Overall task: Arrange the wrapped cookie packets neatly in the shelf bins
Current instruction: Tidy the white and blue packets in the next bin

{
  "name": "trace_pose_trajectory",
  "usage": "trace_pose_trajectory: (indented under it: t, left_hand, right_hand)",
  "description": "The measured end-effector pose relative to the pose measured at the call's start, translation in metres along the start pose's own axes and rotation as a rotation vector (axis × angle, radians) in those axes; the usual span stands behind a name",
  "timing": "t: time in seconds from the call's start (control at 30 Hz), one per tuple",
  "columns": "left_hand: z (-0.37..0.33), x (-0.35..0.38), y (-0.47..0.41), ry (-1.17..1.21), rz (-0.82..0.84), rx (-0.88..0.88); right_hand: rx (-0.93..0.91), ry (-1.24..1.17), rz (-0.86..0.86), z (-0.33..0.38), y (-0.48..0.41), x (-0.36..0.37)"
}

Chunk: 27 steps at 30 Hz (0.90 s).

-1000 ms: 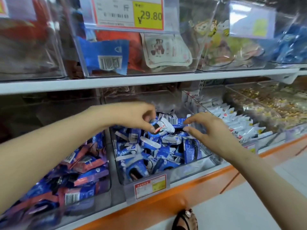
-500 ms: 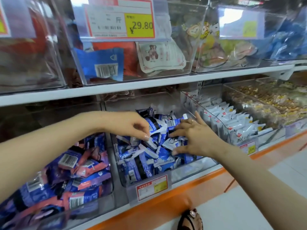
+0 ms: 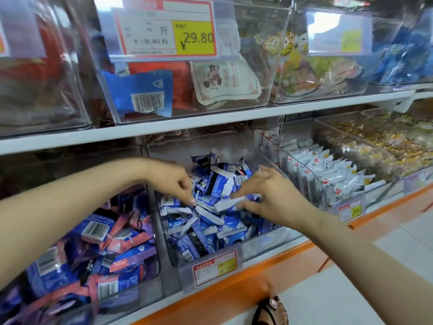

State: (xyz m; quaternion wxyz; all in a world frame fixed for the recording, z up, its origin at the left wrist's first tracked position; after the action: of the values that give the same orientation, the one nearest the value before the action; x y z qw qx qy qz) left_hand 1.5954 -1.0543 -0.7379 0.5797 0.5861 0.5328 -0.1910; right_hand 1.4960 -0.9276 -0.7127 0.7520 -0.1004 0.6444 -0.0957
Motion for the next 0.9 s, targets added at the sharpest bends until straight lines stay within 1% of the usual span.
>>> trace_pose_trajectory:
  t: [0.03, 0.07, 0.1, 0.13, 0.17, 0.2, 0.23, 0.3, 0.37, 0.4, 0.5, 0.53, 0.67, 0.73, 0.8, 0.9]
  left_hand:
    - [0.0, -0.008, 0.0, 0.047, -0.087, 0.012]
    - [-0.002, -0.019, -0.002, 0.06, -0.213, 0.02]
    - [-0.003, -0.029, -0.005, 0.045, -0.344, 0.019]
    - [-0.004, -0.035, -0.011, 0.046, -0.43, 0.026]
    - [-0.008, -0.037, -0.019, 0.063, -0.459, 0.042]
    - [-0.013, -0.034, -0.028, 0.06, -0.438, 0.057]
    - [-0.018, -0.029, -0.037, 0.031, -0.392, 0.063]
    - [-0.02, -0.019, -0.053, -0.025, -0.299, 0.041]
    - [-0.016, -0.011, -0.063, -0.007, -0.235, 0.011]
    - [-0.015, -0.008, -0.064, -0.02, -0.224, 0.007]
    - [-0.012, 0.0, -0.055, -0.171, -0.165, 0.003]
    - [-0.01, 0.0, -0.051, -0.171, -0.142, 0.004]
    - [-0.002, 0.0, -0.03, -0.061, -0.093, 0.049]
    - [0.004, 0.008, -0.026, -0.036, -0.066, 0.055]
    - [0.011, 0.011, -0.021, -0.019, -0.086, 0.047]
    - [0.011, 0.007, -0.016, -0.007, -0.127, 0.084]
  right_hand:
    - [-0.056, -0.096, 0.069, 0.012, 0.0, 0.007]
    - [-0.091, -0.18, 0.129, 0.02, 0.0, 0.012]
    - [-0.089, -0.228, 0.139, 0.02, -0.001, 0.012]
    - [-0.044, -0.216, 0.087, 0.011, -0.004, 0.006]
    - [0.024, -0.133, -0.001, -0.003, -0.006, -0.004]
    - [0.098, -0.006, -0.065, -0.018, -0.007, -0.013]
    - [0.158, 0.122, -0.076, -0.032, -0.007, -0.016]
    - [0.206, 0.297, 0.035, -0.049, -0.006, -0.006]
    - [0.207, 0.346, 0.126, -0.054, -0.006, 0.008]
    - [0.207, 0.353, 0.131, -0.054, -0.007, 0.011]
    - [0.195, 0.434, 0.11, -0.054, -0.009, 0.007]
    - [0.183, 0.457, 0.105, -0.054, -0.01, 0.006]
    - [0.123, 0.409, 0.059, -0.049, -0.009, 0.003]
    - [0.099, 0.381, 0.073, -0.047, -0.009, 0.006]
    - [0.08, 0.355, 0.061, -0.044, -0.008, 0.007]
    - [0.107, 0.242, -0.025, -0.044, -0.004, -0.001]
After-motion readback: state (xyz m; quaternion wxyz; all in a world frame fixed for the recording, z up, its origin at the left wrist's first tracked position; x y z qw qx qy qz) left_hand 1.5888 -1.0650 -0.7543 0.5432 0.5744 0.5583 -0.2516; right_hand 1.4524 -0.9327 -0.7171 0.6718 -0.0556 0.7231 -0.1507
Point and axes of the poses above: each hand's wrist, its own y-axis away from the middle knuckle, its own x-axis out of the palm, z = x × y, the point moved 8 cm from there along -y, towards the middle knuckle, and after that the axes turned 1 degree about -x, right-handed, at the moved point
